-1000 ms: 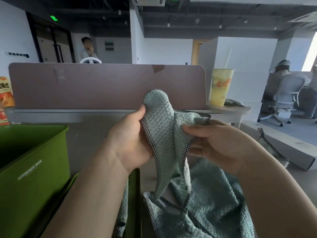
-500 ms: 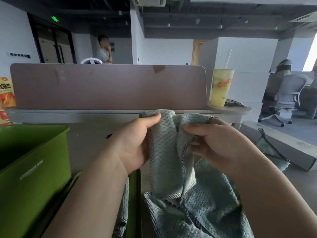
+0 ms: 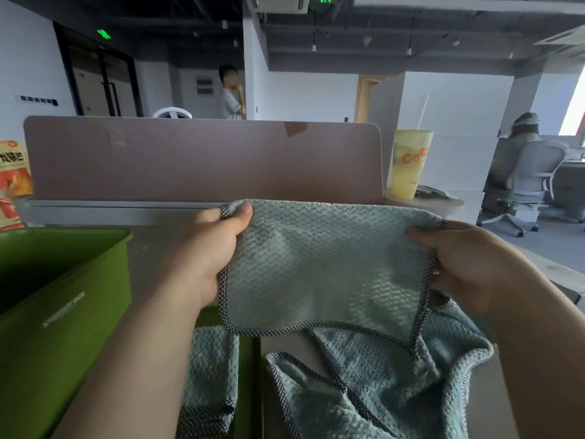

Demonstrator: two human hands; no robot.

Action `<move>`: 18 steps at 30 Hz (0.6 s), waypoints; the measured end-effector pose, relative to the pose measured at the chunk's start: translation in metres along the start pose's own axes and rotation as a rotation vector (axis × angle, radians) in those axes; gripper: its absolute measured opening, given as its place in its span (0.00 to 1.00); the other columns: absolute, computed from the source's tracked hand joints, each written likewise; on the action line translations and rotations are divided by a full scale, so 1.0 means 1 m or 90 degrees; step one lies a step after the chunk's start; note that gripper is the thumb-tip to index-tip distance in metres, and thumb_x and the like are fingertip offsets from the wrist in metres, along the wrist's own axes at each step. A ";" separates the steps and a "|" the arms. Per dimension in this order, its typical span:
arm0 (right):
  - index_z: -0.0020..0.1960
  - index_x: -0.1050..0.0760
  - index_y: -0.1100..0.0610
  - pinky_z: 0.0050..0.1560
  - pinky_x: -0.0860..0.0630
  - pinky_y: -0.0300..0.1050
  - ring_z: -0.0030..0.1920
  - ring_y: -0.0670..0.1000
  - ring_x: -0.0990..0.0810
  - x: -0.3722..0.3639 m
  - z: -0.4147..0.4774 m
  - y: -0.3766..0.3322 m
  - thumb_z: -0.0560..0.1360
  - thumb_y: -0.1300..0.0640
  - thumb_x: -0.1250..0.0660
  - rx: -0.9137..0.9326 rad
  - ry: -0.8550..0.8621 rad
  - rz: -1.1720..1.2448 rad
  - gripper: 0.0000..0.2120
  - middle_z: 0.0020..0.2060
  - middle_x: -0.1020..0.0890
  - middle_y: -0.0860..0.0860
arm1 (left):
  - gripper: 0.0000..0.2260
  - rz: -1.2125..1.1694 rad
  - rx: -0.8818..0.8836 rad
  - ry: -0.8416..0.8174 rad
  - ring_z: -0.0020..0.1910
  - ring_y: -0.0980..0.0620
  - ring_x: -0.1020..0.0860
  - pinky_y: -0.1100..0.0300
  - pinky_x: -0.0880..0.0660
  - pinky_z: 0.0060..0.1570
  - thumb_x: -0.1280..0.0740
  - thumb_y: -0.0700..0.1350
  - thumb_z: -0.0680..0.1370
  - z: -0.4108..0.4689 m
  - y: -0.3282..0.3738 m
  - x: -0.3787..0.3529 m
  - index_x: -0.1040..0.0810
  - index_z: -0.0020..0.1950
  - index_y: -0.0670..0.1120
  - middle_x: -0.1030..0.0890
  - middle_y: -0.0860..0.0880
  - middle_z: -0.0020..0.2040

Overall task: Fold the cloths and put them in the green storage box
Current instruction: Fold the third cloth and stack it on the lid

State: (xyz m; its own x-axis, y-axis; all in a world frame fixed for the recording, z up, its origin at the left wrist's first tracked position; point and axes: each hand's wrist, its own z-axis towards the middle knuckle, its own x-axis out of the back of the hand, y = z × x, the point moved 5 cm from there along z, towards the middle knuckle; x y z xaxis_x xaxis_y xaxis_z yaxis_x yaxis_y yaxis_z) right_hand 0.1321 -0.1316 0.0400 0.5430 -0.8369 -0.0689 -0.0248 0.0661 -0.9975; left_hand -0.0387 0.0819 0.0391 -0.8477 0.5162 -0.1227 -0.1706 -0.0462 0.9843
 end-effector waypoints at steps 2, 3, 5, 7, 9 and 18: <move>0.54 0.23 0.66 0.44 0.19 0.52 0.40 0.57 0.19 0.003 0.000 0.000 0.79 0.64 0.39 -0.014 -0.005 0.037 0.09 0.43 0.17 0.59 | 0.06 0.028 -0.030 0.030 0.38 0.51 0.18 0.62 0.25 0.35 0.30 0.47 0.75 0.003 -0.001 0.004 0.19 0.39 0.47 0.16 0.50 0.40; 0.54 0.23 0.67 0.39 0.19 0.49 0.37 0.56 0.19 0.003 0.000 0.000 0.78 0.64 0.38 -0.020 -0.004 0.052 0.09 0.42 0.18 0.60 | 0.05 0.045 -0.046 0.048 0.40 0.51 0.18 0.62 0.26 0.37 0.29 0.47 0.75 0.006 -0.001 0.006 0.19 0.41 0.48 0.16 0.51 0.42; 0.54 0.23 0.66 0.29 0.21 0.44 0.32 0.54 0.20 0.003 -0.001 0.000 0.76 0.63 0.35 -0.020 0.020 0.064 0.09 0.39 0.18 0.59 | 0.08 0.064 -0.067 0.093 0.45 0.52 0.20 0.62 0.27 0.41 0.27 0.48 0.73 0.006 0.000 0.010 0.20 0.51 0.50 0.18 0.52 0.49; 0.55 0.23 0.61 0.31 0.22 0.44 0.33 0.52 0.19 0.006 -0.001 -0.002 0.74 0.63 0.31 0.002 0.051 0.081 0.10 0.39 0.18 0.57 | 0.17 0.113 -0.087 0.160 0.48 0.53 0.24 0.61 0.30 0.42 0.26 0.50 0.72 0.004 0.003 0.016 0.25 0.58 0.52 0.23 0.52 0.53; 0.53 0.21 0.60 0.34 0.22 0.45 0.34 0.52 0.20 0.006 -0.001 -0.005 0.73 0.64 0.31 0.025 0.054 0.076 0.09 0.38 0.18 0.56 | 0.16 0.187 -0.135 0.197 0.48 0.53 0.25 0.59 0.31 0.43 0.27 0.53 0.72 -0.003 0.010 0.018 0.25 0.57 0.54 0.24 0.53 0.51; 0.48 0.19 0.62 0.44 0.22 0.44 0.40 0.53 0.20 0.017 -0.004 -0.012 0.73 0.73 0.35 0.042 0.035 -0.020 0.10 0.43 0.17 0.57 | 0.06 0.123 -0.106 -0.025 0.51 0.50 0.20 0.54 0.25 0.57 0.25 0.46 0.70 0.004 0.007 0.014 0.17 0.43 0.55 0.17 0.50 0.46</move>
State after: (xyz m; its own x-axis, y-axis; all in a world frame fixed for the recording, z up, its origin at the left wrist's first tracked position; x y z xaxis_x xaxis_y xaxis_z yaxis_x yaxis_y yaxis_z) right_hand 0.1385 -0.1491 0.0509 0.4954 -0.8677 -0.0404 0.0481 0.0738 -0.9961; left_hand -0.0495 0.0919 0.0444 -0.8533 0.5162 0.0733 -0.0910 -0.2858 0.9539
